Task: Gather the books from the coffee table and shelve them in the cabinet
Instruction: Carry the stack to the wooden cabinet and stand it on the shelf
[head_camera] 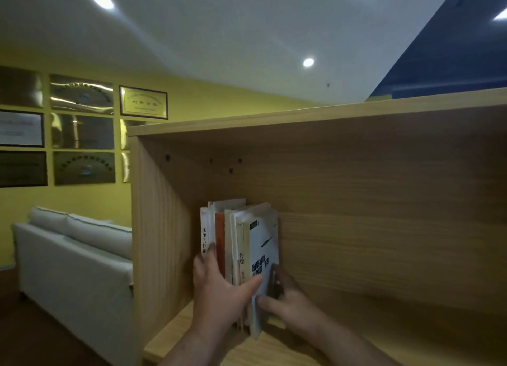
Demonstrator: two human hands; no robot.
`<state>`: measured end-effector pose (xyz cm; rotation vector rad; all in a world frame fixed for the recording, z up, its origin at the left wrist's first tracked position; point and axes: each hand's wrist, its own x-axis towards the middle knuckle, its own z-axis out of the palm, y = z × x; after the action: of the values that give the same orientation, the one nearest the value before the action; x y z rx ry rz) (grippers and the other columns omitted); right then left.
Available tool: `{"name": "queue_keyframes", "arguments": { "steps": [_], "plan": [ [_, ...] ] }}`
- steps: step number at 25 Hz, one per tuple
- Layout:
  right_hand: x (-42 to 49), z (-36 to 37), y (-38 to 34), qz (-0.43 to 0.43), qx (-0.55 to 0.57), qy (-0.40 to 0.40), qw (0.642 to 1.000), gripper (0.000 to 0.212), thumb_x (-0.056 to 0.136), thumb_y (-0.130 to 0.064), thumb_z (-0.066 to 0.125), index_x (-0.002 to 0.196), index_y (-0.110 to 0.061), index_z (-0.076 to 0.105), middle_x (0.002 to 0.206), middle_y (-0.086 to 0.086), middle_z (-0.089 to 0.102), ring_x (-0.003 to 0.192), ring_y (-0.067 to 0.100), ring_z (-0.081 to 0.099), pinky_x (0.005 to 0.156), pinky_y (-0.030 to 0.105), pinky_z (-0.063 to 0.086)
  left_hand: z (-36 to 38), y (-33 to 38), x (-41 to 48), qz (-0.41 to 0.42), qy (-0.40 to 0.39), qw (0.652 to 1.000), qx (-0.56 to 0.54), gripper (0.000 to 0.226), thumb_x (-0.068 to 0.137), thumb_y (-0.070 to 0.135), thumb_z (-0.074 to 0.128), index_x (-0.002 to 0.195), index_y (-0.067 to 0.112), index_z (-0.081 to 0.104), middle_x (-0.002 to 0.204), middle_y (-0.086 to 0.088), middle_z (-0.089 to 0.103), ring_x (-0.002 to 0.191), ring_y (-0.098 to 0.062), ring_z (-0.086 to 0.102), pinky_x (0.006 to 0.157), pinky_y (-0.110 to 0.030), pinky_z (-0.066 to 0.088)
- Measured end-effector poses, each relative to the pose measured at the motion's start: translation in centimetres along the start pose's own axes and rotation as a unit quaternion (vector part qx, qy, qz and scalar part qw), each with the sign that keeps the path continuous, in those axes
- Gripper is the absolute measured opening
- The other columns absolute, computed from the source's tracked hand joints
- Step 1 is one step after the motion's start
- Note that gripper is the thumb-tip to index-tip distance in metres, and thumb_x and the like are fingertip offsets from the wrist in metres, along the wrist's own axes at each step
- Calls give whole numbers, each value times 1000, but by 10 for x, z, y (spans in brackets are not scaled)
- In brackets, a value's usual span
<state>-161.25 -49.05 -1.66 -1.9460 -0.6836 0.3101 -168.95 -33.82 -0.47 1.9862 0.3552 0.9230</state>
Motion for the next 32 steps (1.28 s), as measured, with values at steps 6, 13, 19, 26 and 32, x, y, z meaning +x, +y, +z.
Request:
{"name": "queue_keyframes", "arguments": {
  "steps": [6,13,19,26,32],
  "plan": [
    [-1,3,-2,-16,-63,-45,997,99,86,-55,70,161,-37,7,160,-12,32,147,13,33,121,31,29,-23,-33,16,33,-37,998,-34,76,84,33,75,146,41,31,133,18,28,124,-8,42,104,-34,44],
    [20,7,-11,-4,-195,-67,979,129,74,-59,77,155,-42,-22,159,-13,34,141,10,40,114,28,36,-24,-40,26,3,-32,999,-33,93,75,27,84,150,40,30,148,16,31,135,-15,41,109,-46,45],
    [42,22,0,1,-143,-3,990,122,72,-62,75,157,-47,-12,155,-16,44,137,6,47,117,32,38,-19,-52,34,73,-32,994,72,89,92,19,66,150,49,6,167,13,1,152,-10,8,122,-35,20],
    [40,35,-4,-71,-198,92,973,122,70,-61,69,159,-42,-12,160,-11,33,133,4,49,109,25,46,-18,-55,34,87,28,992,90,66,89,20,66,148,34,40,142,12,31,131,-11,40,109,-33,44],
    [48,39,-6,-59,-224,99,968,124,74,-58,70,157,-41,-20,163,-5,29,136,10,49,111,27,45,-20,-51,30,88,19,992,85,67,92,27,64,151,38,34,149,17,31,135,-5,34,113,-34,41]
  ]
}}
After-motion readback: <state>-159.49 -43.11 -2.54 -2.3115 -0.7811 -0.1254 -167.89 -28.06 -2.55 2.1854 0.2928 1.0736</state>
